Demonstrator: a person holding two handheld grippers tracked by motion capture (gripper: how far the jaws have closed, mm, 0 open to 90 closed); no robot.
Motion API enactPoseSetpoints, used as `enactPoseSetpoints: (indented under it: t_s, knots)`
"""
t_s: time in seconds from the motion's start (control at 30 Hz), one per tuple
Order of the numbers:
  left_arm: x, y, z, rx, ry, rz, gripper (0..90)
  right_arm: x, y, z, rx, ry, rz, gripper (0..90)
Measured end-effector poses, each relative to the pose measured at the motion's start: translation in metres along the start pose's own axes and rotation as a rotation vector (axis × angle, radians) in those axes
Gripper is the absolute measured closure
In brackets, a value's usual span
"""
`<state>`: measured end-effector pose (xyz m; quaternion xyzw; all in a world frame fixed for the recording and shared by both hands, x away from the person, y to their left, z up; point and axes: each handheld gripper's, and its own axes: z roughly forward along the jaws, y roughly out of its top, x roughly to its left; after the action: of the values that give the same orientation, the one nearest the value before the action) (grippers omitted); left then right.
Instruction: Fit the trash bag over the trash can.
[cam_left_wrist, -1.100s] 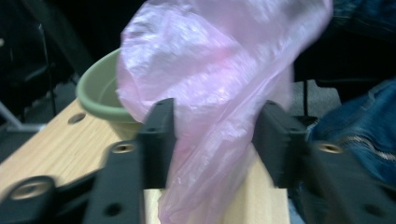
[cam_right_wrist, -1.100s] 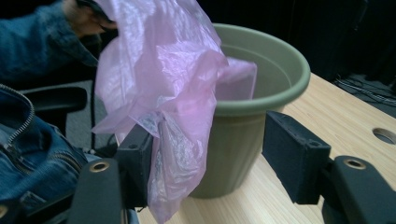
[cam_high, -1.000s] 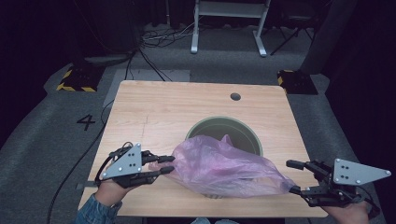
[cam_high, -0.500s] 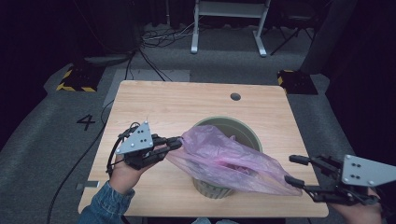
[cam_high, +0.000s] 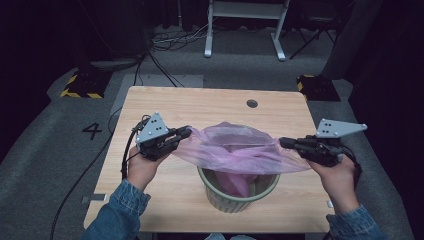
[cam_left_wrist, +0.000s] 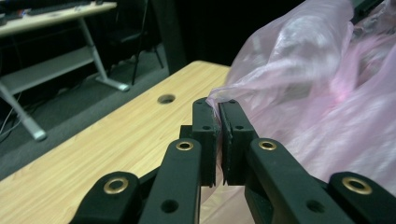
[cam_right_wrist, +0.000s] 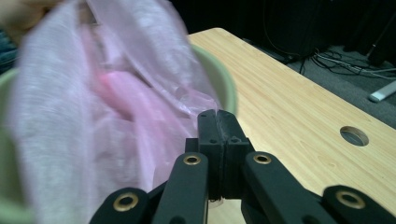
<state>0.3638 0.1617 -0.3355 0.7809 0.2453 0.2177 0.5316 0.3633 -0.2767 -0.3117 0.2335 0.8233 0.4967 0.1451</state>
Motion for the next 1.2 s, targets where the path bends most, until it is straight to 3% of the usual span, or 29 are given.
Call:
enactPoseSetpoints:
  t_s: [0.1, 0.23, 0.33, 0.43, 0.6, 0.83, 0.93, 0.97, 1.03, 1.07, 1.1, 1.2]
  knots:
    - [0.010, -0.005, 0.014, 0.064, 0.025, -0.019, 85.9, -0.016, 0.000, 0.013, -0.002, -0.025, 0.038, 90.0]
    - [0.024, -0.017, 0.029, 0.145, 0.028, -0.067, 86.9, -0.036, -0.008, 0.024, 0.007, -0.057, 0.111, 90.0]
    - [0.029, -0.029, 0.036, 0.190, 0.035, -0.087, 87.5, -0.047, -0.019, 0.033, 0.052, -0.081, 0.153, 90.0]
    - [0.030, -0.038, 0.041, 0.221, 0.025, -0.105, 88.1, -0.052, -0.033, 0.042, 0.112, -0.083, 0.195, 90.0]
    - [0.024, -0.053, 0.045, 0.293, -0.010, -0.079, 88.4, -0.048, -0.060, 0.054, 0.191, -0.043, 0.230, 90.0]
    - [0.009, -0.072, 0.038, 0.290, -0.095, -0.104, 87.9, -0.030, -0.090, 0.045, 0.191, 0.042, 0.252, 90.0]
    - [0.010, -0.076, 0.033, 0.263, -0.091, -0.147, 75.1, -0.027, -0.094, 0.042, 0.177, 0.051, 0.250, 87.6]
    - [0.011, -0.077, 0.031, 0.259, -0.079, -0.151, 64.3, -0.025, -0.093, 0.040, 0.169, 0.030, 0.236, 78.5]
    - [0.015, -0.076, 0.023, 0.239, -0.070, -0.177, 47.9, -0.026, -0.093, 0.035, 0.145, 0.008, 0.236, 71.3]
    - [0.016, -0.075, 0.017, 0.217, -0.071, -0.187, 43.4, -0.028, -0.093, 0.031, 0.133, 0.002, 0.238, 65.3]
    - [0.017, -0.075, 0.013, 0.206, -0.065, -0.182, 41.7, -0.029, -0.091, 0.025, 0.119, -0.034, 0.229, 60.6]
    - [0.018, -0.073, -0.002, 0.162, -0.052, -0.171, 37.8, -0.034, -0.088, 0.009, 0.082, -0.101, 0.217, 57.5]
